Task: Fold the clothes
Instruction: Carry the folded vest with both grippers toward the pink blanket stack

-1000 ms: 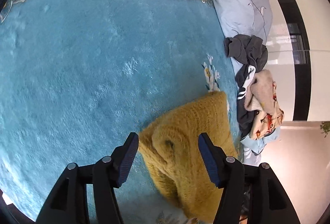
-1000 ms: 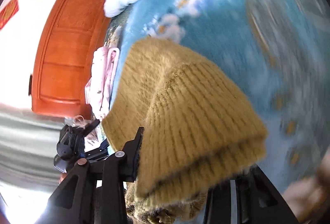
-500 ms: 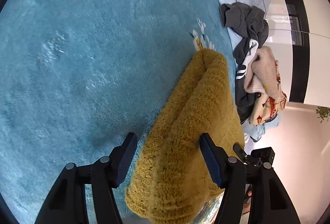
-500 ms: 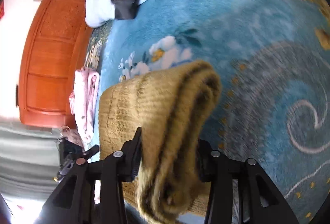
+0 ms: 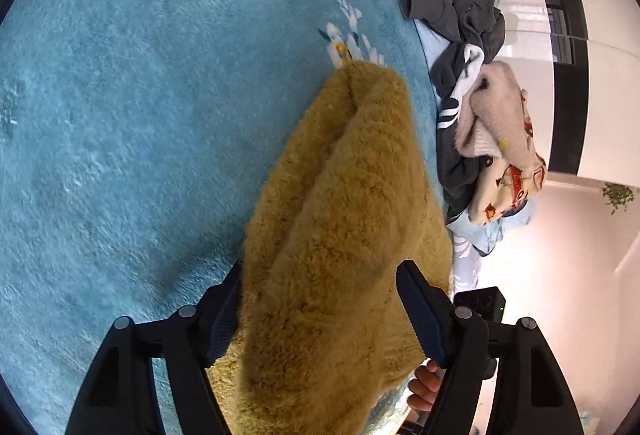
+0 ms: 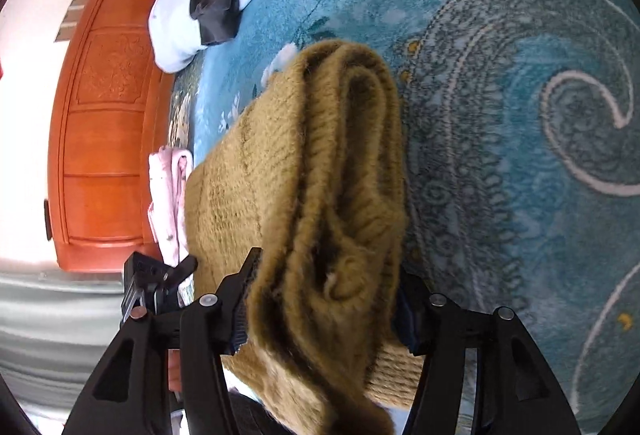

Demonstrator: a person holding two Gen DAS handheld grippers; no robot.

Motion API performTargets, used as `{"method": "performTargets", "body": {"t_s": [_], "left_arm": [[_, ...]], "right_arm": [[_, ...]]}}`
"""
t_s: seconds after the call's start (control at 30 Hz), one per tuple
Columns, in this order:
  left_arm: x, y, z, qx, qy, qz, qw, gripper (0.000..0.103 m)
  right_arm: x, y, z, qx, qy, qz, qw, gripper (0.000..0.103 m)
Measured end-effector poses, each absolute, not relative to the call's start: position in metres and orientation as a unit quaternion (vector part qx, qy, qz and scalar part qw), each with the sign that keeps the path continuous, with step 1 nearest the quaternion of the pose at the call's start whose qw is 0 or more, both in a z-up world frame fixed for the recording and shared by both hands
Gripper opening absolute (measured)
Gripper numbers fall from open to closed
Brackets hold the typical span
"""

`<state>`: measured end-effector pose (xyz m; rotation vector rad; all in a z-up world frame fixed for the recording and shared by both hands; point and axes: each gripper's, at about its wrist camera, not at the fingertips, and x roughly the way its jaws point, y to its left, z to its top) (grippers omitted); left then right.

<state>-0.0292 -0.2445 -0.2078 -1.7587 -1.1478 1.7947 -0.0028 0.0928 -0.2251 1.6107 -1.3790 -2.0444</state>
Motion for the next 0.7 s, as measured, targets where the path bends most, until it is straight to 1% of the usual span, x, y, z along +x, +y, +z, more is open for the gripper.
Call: {"method": "performTargets", "body": {"t_s": [0.1, 0.13, 0.17, 0.2, 0.27, 0.33, 0.47, 0.7], "left_arm": [[-0.024, -0.237, -0.202, -0.634, -0.38, 0.651, 0.172, 0.047], [-0.022, -0.237, -0.201, -0.632, -0.388, 0.65, 0.167, 0.04], [-0.019, -0.239, -0.198, -0.629, -0.4, 0.647, 0.161, 0.038], [-0.016, -0.24, -0.196, -0.625, -0.409, 0.646, 0.157, 0.035], [-0.011, -0.24, -0.184, -0.618, -0.409, 0.653, 0.155, 0.033], [-0.004, -0.236, -0.166, -0.61, -0.396, 0.668, 0.159, 0.032], [0.014, -0.236, -0.13, -0.591, -0.378, 0.693, 0.165, 0.032], [0.057, -0.272, -0.071, -0.55, -0.382, 0.723, 0.168, 0.032]], "right_arm": [[-0.004, 0.088, -0.222, 0.55, -0.47, -0.686, 0.075, 0.059], [-0.004, 0.086, -0.221, 0.552, -0.472, -0.684, 0.067, 0.055], [-0.004, 0.084, -0.219, 0.559, -0.47, -0.68, 0.055, 0.048], [-0.005, 0.084, -0.214, 0.564, -0.467, -0.679, 0.047, 0.044], [-0.007, 0.081, -0.203, 0.573, -0.458, -0.679, 0.039, 0.039], [-0.013, 0.074, -0.185, 0.575, -0.436, -0.69, 0.049, 0.037], [-0.017, 0.059, -0.15, 0.573, -0.392, -0.714, 0.088, 0.036], [-0.006, 0.04, -0.094, 0.549, -0.352, -0.743, 0.15, 0.036]]}}
